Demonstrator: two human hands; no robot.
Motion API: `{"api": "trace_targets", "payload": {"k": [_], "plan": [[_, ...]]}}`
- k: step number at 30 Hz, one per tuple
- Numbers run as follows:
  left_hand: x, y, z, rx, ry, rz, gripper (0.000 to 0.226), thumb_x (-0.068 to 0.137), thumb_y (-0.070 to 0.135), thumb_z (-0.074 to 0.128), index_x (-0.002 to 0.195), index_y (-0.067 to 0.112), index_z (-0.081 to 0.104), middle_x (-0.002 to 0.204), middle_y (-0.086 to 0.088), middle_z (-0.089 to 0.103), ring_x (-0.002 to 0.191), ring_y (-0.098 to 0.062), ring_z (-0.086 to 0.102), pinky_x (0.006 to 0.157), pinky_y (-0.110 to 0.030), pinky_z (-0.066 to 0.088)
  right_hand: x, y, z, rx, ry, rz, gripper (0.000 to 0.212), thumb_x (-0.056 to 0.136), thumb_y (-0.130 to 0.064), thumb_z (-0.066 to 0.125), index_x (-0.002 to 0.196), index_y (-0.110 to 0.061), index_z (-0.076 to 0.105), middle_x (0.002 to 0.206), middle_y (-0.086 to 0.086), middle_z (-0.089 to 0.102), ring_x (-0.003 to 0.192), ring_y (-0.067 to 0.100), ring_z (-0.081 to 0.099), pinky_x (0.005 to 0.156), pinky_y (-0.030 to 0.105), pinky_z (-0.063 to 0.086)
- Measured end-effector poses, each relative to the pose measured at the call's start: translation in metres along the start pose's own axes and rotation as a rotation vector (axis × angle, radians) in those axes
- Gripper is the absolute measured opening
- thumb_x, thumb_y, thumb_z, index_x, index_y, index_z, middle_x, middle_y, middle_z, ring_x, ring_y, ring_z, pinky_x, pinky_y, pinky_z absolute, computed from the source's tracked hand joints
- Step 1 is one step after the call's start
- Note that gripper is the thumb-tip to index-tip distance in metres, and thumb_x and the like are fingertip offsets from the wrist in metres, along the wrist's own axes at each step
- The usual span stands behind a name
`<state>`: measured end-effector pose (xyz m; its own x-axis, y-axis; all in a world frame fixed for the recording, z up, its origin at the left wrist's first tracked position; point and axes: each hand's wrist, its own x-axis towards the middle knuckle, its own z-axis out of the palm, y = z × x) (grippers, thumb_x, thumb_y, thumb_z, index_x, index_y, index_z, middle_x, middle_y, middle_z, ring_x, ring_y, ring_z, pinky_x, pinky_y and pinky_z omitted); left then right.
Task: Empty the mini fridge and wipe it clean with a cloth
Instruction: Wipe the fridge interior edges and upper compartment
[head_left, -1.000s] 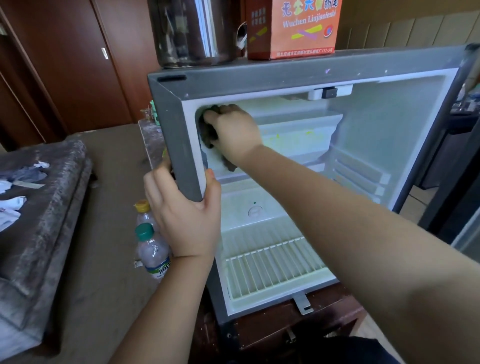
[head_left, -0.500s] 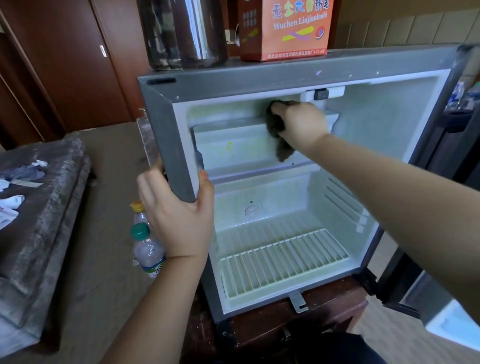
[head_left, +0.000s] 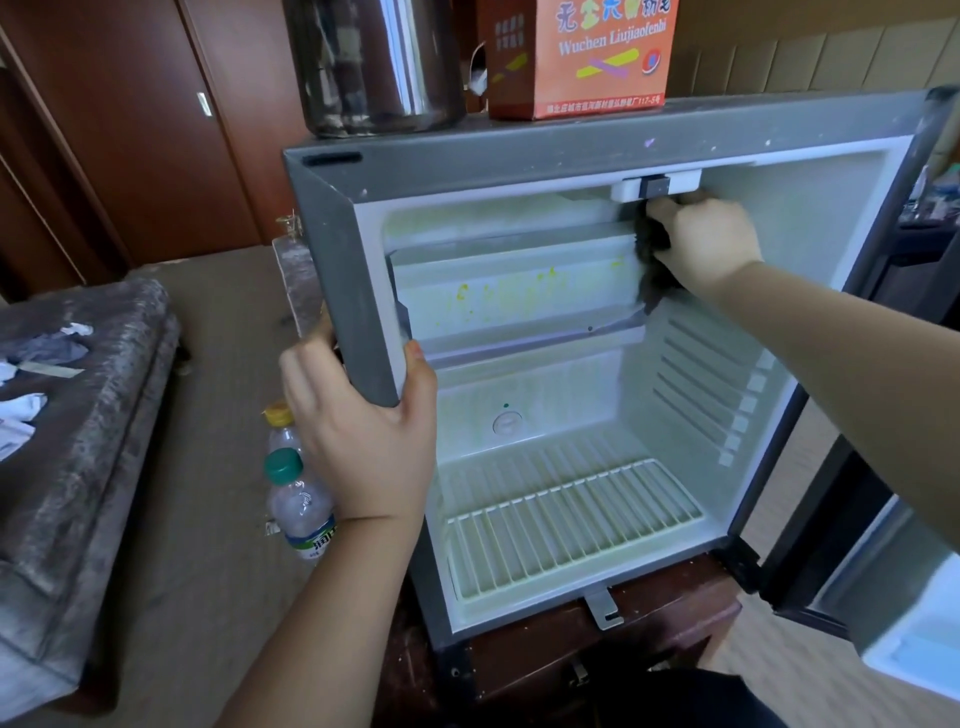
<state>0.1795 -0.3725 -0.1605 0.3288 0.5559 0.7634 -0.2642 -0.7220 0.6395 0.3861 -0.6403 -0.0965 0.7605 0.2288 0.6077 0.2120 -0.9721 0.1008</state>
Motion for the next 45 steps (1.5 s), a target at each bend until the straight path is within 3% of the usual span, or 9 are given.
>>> {"api": "trace_targets", "payload": {"k": [4, 9, 13, 17, 23, 31, 35, 41, 45], "plan": [[0.0, -0.001, 0.0, 0.0, 0.006, 0.015, 0.048, 0.083, 0.033, 0.062, 0.11, -0.005, 0.054, 0.101, -0.019, 0.054, 0.094, -0.025, 0.05, 0.076, -0.021, 0.034, -0.005, -0.02, -0.003, 0.081, 0.026, -0.013, 0.037, 0.078, -0.017, 0.068, 0.112, -0.005, 0.06, 0.107, 0.024, 0.061, 0.103, 0.041, 0.055, 0.072, 0.04, 0.046], [-0.002, -0.001, 0.002, -0.001, 0.015, 0.013, 0.047, 0.082, 0.032, 0.063, 0.112, -0.003, 0.054, 0.104, -0.018, 0.054, 0.095, -0.035, 0.055, 0.077, -0.036, 0.043, -0.007, -0.112, -0.019, 0.233, 0.064, -0.155, 0.035, 0.078, -0.021, 0.063, 0.109, -0.008, 0.062, 0.109, 0.02, 0.062, 0.104, 0.037, 0.053, 0.074, 0.038, 0.042], [-0.002, 0.001, 0.001, -0.016, 0.016, 0.008, 0.045, 0.082, 0.029, 0.064, 0.114, -0.001, 0.054, 0.107, -0.016, 0.054, 0.099, -0.033, 0.055, 0.079, -0.037, 0.043, -0.004, -0.191, -0.028, 0.275, 0.145, -0.25, 0.029, 0.069, -0.017, 0.069, 0.096, -0.007, 0.067, 0.093, 0.018, 0.065, 0.089, 0.036, 0.06, 0.06, 0.032, 0.032], [-0.002, 0.001, 0.001, -0.01, 0.013, -0.007, 0.046, 0.081, 0.031, 0.062, 0.112, -0.003, 0.052, 0.105, -0.018, 0.053, 0.098, -0.027, 0.051, 0.078, -0.033, 0.04, -0.002, -0.232, -0.031, 0.192, 0.107, -0.302, 0.047, 0.084, -0.009, 0.054, 0.13, -0.007, 0.05, 0.12, 0.014, 0.06, 0.111, 0.034, 0.052, 0.073, 0.035, 0.038], [-0.002, 0.004, -0.002, -0.026, 0.001, -0.01, 0.046, 0.081, 0.031, 0.061, 0.113, -0.001, 0.053, 0.106, -0.014, 0.053, 0.098, -0.023, 0.051, 0.08, -0.031, 0.04, 0.002, -0.196, -0.023, 0.226, 0.059, -0.323, 0.05, 0.071, -0.013, 0.07, 0.118, -0.016, 0.054, 0.11, 0.009, 0.061, 0.104, 0.03, 0.053, 0.064, 0.031, 0.034], [-0.001, 0.005, -0.005, -0.002, -0.039, -0.022, 0.049, 0.081, 0.033, 0.061, 0.113, -0.002, 0.053, 0.105, -0.017, 0.054, 0.098, -0.02, 0.047, 0.078, -0.016, 0.029, -0.007, -0.077, -0.022, 0.183, -0.01, -0.014, 0.027, 0.079, -0.004, 0.057, 0.106, -0.009, 0.06, 0.104, 0.018, 0.062, 0.099, 0.037, 0.054, 0.064, 0.036, 0.041], [-0.001, 0.006, -0.007, 0.029, -0.083, -0.068, 0.052, 0.081, 0.04, 0.058, 0.116, 0.003, 0.052, 0.108, -0.014, 0.055, 0.101, -0.027, 0.051, 0.079, -0.026, 0.034, -0.02, -0.046, -0.03, 0.227, -0.143, 0.186, 0.031, 0.08, 0.001, 0.054, 0.108, -0.009, 0.062, 0.105, 0.021, 0.064, 0.093, 0.038, 0.062, 0.075, 0.038, 0.052], [-0.037, -0.002, -0.026, 0.113, -0.236, -0.11, 0.054, 0.081, 0.018, 0.07, 0.128, 0.004, 0.047, 0.12, -0.015, 0.053, 0.106, -0.03, 0.051, 0.077, -0.034, 0.041, -0.125, -0.053, -0.021, 0.385, -0.463, -0.016, 0.037, 0.08, -0.004, 0.061, 0.114, -0.017, 0.065, 0.11, 0.008, 0.067, 0.1, 0.031, 0.06, 0.072, 0.034, 0.05], [-0.044, -0.002, -0.03, 0.086, -0.251, -0.15, 0.054, 0.08, 0.014, 0.071, 0.128, 0.007, 0.046, 0.123, -0.011, 0.053, 0.105, -0.027, 0.054, 0.074, -0.034, 0.045, -0.157, -0.049, -0.001, 0.559, -0.493, 0.081, 0.046, 0.081, -0.007, 0.064, 0.125, -0.016, 0.057, 0.114, 0.011, 0.065, 0.105, 0.031, 0.06, 0.08, 0.035, 0.051]]}}
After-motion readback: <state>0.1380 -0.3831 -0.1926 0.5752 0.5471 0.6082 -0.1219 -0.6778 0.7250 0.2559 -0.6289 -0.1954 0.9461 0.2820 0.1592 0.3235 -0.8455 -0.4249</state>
